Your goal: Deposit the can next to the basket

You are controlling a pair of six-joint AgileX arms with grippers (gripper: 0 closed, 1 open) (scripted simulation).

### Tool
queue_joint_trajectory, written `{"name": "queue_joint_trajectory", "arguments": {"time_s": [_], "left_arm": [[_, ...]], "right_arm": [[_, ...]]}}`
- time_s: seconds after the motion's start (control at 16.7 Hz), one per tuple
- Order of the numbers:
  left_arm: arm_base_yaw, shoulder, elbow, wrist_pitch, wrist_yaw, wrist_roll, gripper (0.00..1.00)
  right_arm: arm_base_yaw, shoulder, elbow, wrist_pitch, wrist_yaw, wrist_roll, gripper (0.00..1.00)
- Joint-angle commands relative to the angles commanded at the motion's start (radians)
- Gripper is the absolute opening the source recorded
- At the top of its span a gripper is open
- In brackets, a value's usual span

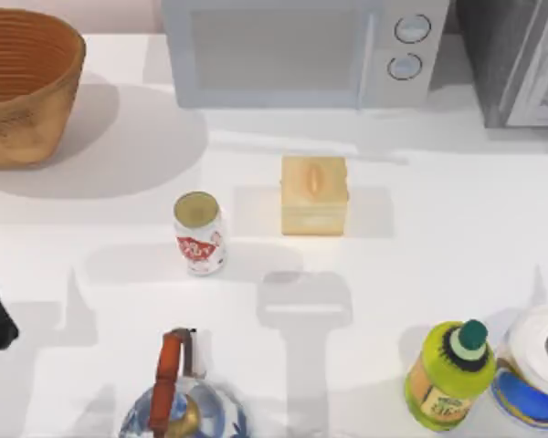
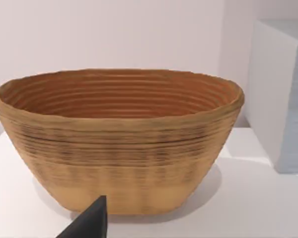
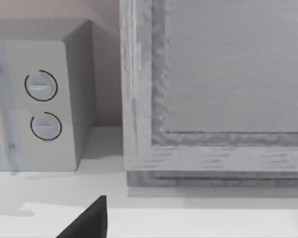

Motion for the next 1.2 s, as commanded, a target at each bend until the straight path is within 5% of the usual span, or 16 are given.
{"name": "queue_joint_trajectory", "arguments": {"time_s": [0.48, 1.2], "left_arm": [[0.03, 0.221, 0.215, -0.164, -0.003, 0.136, 1.0], [0.139, 1.42, 1.138, -0.881, 0.001, 0.716, 1.0]], "right_arm": [[0.0, 0.0, 0.0, 0.0, 0.0, 0.0, 1.0], [0.0, 0.0, 0.0, 0.0, 0.0, 0.0, 1.0]]}}
